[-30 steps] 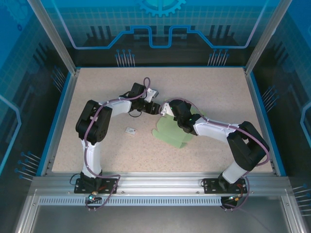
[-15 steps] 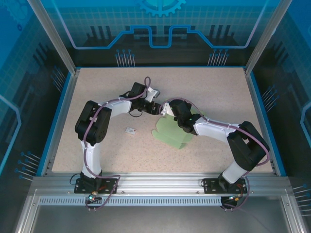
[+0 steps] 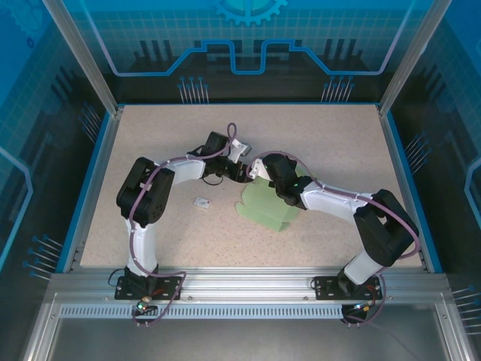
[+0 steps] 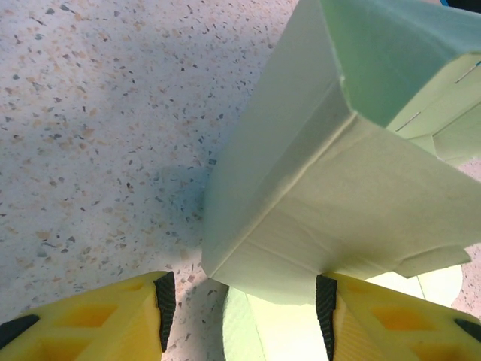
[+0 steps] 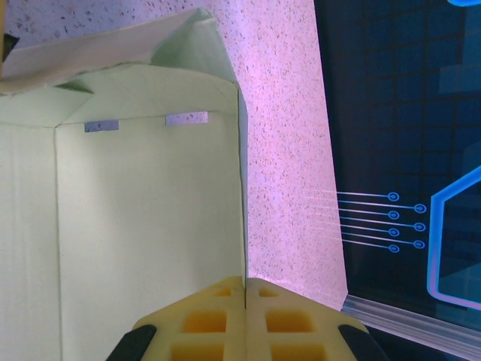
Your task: Fold the paper box
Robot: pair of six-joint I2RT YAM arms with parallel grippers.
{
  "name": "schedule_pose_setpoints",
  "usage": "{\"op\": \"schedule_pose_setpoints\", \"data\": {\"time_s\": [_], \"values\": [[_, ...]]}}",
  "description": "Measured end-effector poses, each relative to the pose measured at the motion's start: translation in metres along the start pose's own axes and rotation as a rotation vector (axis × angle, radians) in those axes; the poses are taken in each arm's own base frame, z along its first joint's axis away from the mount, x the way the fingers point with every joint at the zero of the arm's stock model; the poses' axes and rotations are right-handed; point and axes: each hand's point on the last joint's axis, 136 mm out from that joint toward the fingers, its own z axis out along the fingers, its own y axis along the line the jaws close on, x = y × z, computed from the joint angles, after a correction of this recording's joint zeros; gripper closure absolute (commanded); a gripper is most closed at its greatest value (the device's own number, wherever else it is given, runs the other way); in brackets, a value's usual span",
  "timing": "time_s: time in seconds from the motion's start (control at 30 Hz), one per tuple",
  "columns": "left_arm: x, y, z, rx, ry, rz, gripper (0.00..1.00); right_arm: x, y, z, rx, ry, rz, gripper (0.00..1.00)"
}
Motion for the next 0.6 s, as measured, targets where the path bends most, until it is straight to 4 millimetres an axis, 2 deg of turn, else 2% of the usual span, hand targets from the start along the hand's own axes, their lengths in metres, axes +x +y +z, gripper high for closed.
{"op": "schedule_pose_setpoints", "data": {"time_s": [0.43,0.6], "values": [[-0.021,-0.010,0.001,0.057,-0.089,0.064,0.43,0.004,0.000,0.001,-0.020,-0.003,0.034,1.00],[-0.023,-0.011,0.005,0.074,-0.103,0.065,0.43,0.005,-0.001,0.001,-0.032,-0.013,0.066,1.00]]}}
